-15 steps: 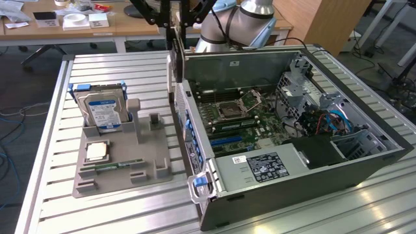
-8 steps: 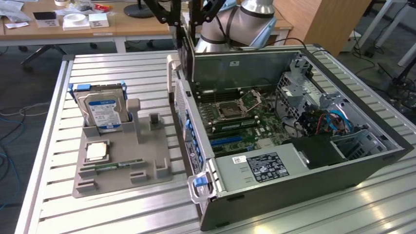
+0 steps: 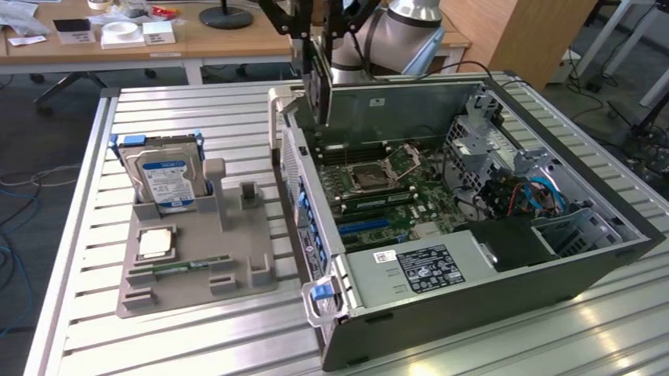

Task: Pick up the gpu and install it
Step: 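Pick up the gpu and move the gpu toward the slot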

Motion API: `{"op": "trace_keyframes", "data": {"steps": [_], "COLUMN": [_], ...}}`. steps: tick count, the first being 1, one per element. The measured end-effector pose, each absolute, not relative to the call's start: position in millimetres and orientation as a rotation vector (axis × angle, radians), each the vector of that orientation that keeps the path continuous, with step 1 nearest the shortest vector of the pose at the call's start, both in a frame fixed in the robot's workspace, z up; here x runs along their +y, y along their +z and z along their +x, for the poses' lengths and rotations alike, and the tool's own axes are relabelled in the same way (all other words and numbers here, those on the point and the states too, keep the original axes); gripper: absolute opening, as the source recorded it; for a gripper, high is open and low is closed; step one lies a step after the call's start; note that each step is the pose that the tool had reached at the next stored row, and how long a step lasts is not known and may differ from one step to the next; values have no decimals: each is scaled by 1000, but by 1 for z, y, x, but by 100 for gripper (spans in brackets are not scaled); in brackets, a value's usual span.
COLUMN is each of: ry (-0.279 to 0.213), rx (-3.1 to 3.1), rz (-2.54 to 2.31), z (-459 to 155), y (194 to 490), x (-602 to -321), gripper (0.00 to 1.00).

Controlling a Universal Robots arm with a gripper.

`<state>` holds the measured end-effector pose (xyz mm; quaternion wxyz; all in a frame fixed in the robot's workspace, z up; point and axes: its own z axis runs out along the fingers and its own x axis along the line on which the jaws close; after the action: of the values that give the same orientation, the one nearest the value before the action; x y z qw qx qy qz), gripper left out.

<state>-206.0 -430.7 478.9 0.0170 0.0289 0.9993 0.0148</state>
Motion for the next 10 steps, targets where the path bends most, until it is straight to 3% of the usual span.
{"op": "trace_keyframes", "data": {"steps": [10], "ry": [46], "rx": [3106], "rz": [89], "z": [-184], "y": [479], "x": [-423], "gripper": [27]}}
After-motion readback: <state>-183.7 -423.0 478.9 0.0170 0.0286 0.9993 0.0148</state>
